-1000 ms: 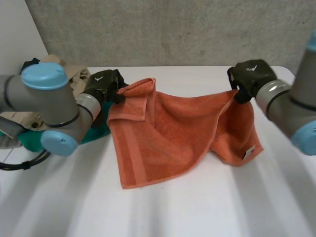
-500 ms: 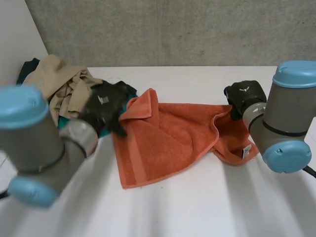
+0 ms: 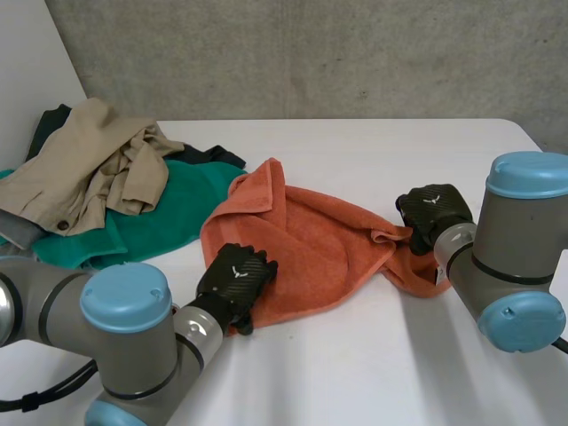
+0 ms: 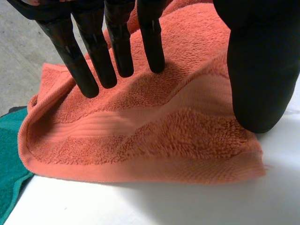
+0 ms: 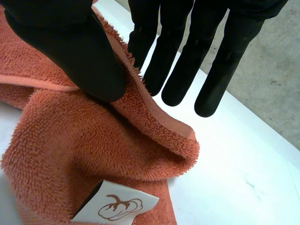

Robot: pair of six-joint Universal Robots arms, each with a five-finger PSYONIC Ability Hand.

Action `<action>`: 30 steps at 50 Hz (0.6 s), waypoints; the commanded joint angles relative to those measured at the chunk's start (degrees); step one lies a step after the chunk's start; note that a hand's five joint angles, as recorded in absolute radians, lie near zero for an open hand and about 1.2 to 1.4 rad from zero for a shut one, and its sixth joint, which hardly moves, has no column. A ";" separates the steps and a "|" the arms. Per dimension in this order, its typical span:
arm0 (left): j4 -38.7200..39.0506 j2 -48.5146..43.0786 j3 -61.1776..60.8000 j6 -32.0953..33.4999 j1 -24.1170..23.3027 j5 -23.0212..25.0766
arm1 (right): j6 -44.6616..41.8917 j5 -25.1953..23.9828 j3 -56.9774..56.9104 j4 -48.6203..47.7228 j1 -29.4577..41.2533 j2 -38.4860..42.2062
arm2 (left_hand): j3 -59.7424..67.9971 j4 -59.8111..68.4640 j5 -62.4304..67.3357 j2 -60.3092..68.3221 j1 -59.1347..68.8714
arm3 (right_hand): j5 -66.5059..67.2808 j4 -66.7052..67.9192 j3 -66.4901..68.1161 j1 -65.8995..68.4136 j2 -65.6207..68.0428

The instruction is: Fold the laundry.

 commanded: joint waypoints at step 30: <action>-5.43 -4.59 16.60 -0.17 1.21 -0.68 | -5.22 0.03 -0.17 0.43 -0.55 -1.21 | 50.32 50.07 50.64 50.36 50.03 | 13.52 11.44 11.87 15.30 12.52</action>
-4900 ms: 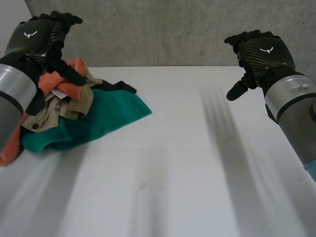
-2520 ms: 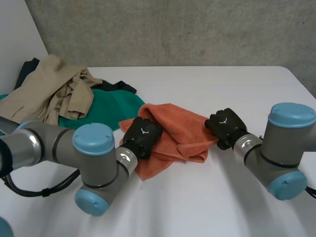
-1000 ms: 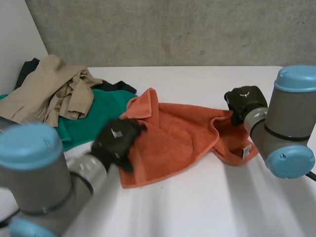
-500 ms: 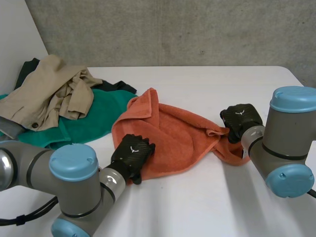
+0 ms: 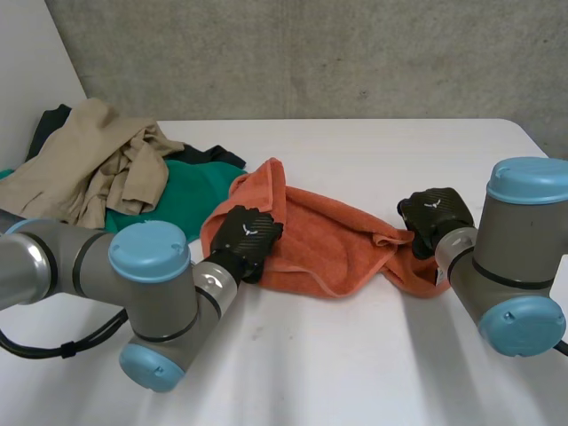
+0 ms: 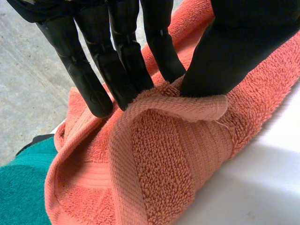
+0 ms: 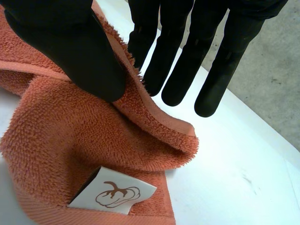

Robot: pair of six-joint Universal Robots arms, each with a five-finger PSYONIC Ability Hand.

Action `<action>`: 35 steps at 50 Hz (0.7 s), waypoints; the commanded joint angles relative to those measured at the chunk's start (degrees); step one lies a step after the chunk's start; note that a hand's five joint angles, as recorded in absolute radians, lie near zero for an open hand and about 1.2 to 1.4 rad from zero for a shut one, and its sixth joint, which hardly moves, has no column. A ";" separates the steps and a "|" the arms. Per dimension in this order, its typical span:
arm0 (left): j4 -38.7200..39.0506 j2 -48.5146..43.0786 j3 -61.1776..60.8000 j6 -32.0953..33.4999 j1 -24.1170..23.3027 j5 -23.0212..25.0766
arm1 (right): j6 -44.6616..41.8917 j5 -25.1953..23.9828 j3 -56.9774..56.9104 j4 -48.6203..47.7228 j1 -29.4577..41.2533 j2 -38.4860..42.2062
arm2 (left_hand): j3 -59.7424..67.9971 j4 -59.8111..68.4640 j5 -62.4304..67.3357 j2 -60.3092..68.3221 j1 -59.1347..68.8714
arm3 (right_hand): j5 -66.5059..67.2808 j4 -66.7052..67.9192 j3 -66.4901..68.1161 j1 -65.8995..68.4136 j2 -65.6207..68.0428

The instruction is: Fold the laundry.

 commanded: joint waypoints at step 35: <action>-9.52 -0.50 8.69 -2.68 6.78 -1.93 | -12.91 -3.16 -8.46 13.77 -2.28 -6.23 | 11.97 11.45 14.06 11.65 14.05 | 13.53 11.44 11.87 15.30 12.52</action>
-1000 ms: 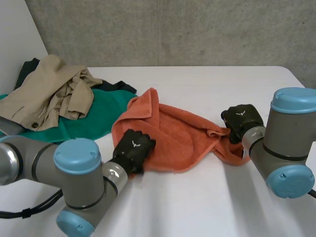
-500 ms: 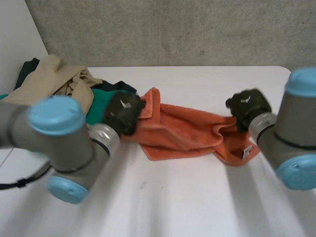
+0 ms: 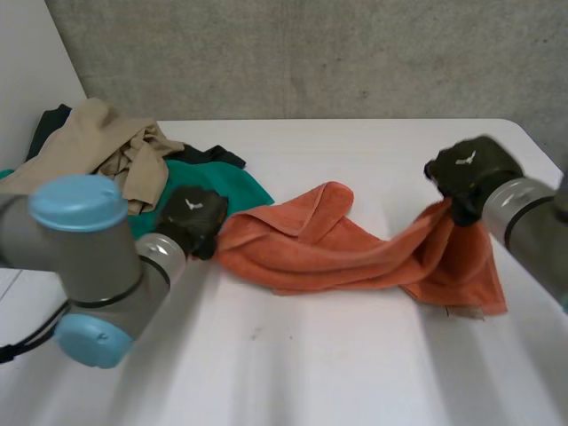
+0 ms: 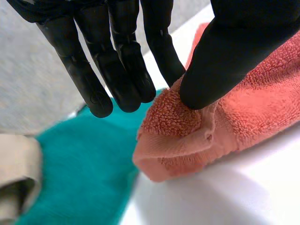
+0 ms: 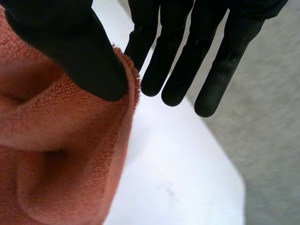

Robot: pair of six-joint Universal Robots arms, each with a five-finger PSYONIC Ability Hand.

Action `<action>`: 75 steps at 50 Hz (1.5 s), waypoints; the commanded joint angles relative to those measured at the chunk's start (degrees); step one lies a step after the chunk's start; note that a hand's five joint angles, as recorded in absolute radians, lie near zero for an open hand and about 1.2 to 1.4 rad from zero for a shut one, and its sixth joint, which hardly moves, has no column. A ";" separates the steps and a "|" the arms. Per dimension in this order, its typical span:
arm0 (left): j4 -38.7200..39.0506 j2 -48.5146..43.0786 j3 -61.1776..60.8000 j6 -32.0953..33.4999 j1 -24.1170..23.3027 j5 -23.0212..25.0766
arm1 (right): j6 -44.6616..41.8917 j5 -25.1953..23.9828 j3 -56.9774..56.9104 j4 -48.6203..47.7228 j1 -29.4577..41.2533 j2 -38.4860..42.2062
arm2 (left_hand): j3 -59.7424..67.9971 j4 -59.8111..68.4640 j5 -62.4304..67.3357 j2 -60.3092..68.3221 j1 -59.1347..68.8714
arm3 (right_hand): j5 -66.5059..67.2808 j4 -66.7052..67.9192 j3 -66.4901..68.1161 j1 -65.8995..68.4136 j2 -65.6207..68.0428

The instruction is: Fold the laundry.

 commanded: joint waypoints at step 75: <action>20.23 14.20 -7.37 0.32 2.02 -0.17 | 10.81 -15.59 5.04 -1.63 -20.61 10.36 | 11.96 11.42 14.06 11.64 14.05 | -40.39 -42.01 -41.60 -38.13 -41.03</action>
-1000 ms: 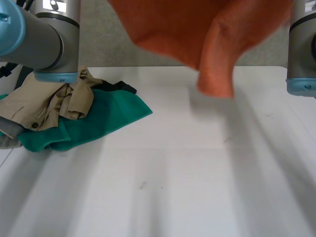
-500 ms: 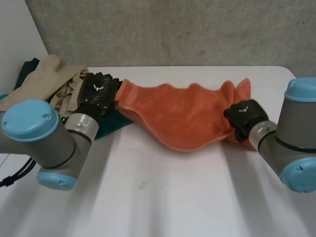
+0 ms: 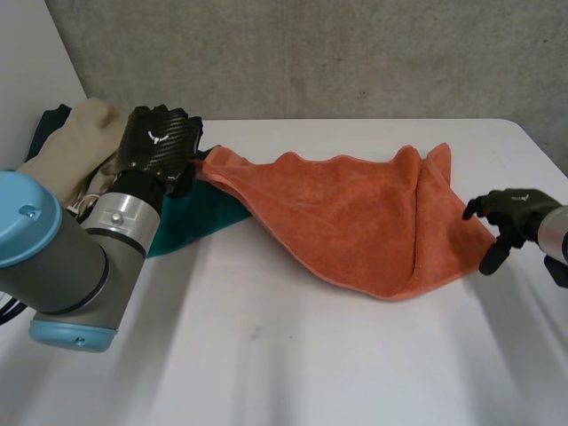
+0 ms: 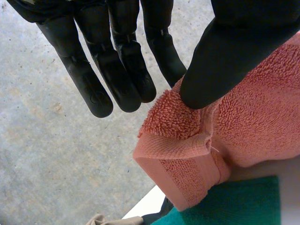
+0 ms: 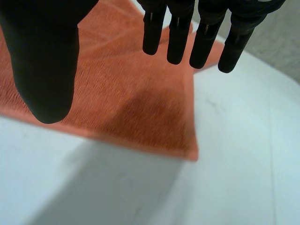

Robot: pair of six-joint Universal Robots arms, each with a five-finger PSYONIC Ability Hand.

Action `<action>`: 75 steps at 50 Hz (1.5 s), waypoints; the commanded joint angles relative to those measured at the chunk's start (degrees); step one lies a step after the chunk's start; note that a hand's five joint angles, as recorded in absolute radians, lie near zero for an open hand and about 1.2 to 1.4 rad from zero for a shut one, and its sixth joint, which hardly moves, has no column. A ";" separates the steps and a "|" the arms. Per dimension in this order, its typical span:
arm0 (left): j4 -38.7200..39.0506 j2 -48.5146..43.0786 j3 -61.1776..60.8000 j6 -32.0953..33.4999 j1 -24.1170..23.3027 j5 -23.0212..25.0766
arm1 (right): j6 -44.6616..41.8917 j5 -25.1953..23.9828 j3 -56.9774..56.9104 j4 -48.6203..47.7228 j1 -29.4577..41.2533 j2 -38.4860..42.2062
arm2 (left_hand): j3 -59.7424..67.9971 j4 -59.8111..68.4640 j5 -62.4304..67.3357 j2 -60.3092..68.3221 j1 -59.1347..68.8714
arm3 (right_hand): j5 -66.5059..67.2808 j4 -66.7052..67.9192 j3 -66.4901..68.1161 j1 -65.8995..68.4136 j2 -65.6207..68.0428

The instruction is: Fold the laundry.

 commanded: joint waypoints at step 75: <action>-27.33 14.47 5.51 0.76 4.77 -0.09 | -19.84 -6.84 -5.98 3.79 -10.97 -13.99 | 11.64 11.18 14.06 11.42 14.05 | 57.64 57.50 56.52 56.42 56.46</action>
